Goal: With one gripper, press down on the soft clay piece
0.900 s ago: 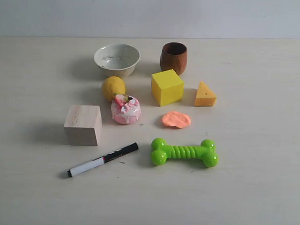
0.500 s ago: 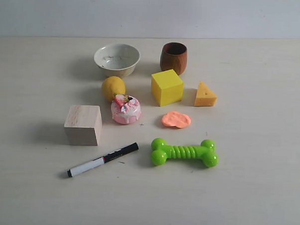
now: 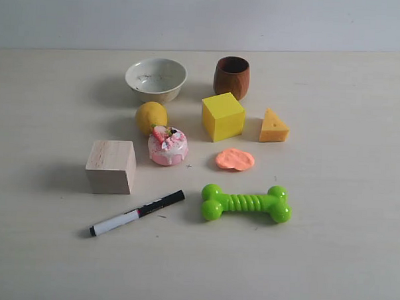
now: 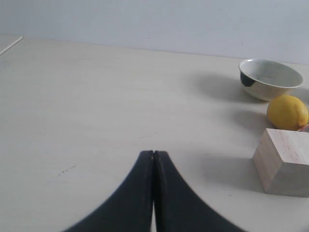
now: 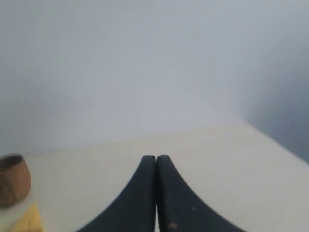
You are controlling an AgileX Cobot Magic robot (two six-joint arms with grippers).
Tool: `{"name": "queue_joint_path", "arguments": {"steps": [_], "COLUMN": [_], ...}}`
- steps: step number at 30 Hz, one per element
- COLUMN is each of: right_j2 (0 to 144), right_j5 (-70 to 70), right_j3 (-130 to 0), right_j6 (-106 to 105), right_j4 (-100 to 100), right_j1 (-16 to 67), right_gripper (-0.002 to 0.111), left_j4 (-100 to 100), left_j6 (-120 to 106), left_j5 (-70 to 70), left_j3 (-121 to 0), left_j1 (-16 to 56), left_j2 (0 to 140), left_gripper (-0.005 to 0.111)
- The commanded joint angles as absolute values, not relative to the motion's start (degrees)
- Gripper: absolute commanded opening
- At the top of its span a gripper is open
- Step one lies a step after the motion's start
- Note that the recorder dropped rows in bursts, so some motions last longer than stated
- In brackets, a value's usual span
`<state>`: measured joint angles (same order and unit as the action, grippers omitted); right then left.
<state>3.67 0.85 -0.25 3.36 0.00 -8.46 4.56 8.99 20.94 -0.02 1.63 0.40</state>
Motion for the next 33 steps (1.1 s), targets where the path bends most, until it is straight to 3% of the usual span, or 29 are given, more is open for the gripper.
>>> {"name": "queue_joint_path", "arguments": {"steps": [1,13,23,26,33], "right_j2": [3.2,3.2,15.8,23.4,30.4], "right_j5": [-12.1,-30.9,4.2,14.3,11.3], "right_j3": [0.0,-0.8,-26.7,-35.0,-45.4], "right_j6": [3.0,10.4,16.1,17.2,13.9], "right_j4": [0.0,0.0,-4.4,4.9,13.3], "right_j1": [-8.7,-8.7,-8.7,-8.7,-8.7], "right_gripper": [0.0,0.0,0.0,0.0,0.0], "left_j4": [4.1,4.1,4.1,4.1,4.1], "left_j6": [9.1,9.1,9.1,9.1,9.1], "left_j5": [20.5,20.5,20.5,20.5,20.5], "left_j3": [0.0,0.0,0.0,0.0,0.0], "left_j1": [2.0,2.0,2.0,2.0,2.0], "left_j2": [0.0,0.0,0.0,0.0,0.0], "left_gripper": [0.0,0.0,0.0,0.0,0.0]}}
